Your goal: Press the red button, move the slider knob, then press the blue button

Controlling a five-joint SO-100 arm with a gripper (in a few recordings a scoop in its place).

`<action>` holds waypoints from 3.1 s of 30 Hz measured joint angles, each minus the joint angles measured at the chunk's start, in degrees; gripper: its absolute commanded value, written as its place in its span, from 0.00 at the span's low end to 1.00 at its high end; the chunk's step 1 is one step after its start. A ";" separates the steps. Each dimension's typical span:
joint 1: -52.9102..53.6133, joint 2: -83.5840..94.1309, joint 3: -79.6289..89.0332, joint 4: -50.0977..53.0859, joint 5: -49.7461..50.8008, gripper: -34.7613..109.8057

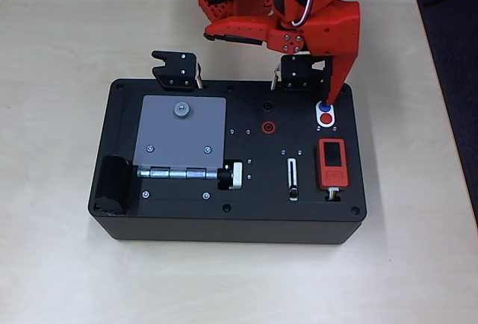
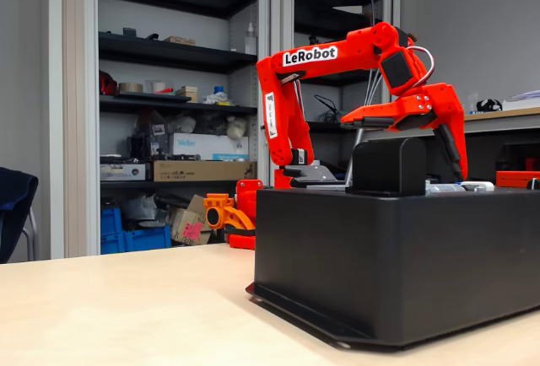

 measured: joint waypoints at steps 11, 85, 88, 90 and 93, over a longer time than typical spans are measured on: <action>0.00 0.35 1.67 -2.02 0.00 0.96; 6.15 -2.72 -14.85 4.13 -16.26 0.24; 5.89 -2.72 -14.85 2.55 -16.96 0.24; 6.33 -2.64 -14.85 1.67 -16.96 0.24; 6.06 -2.55 -14.41 0.35 -16.61 0.24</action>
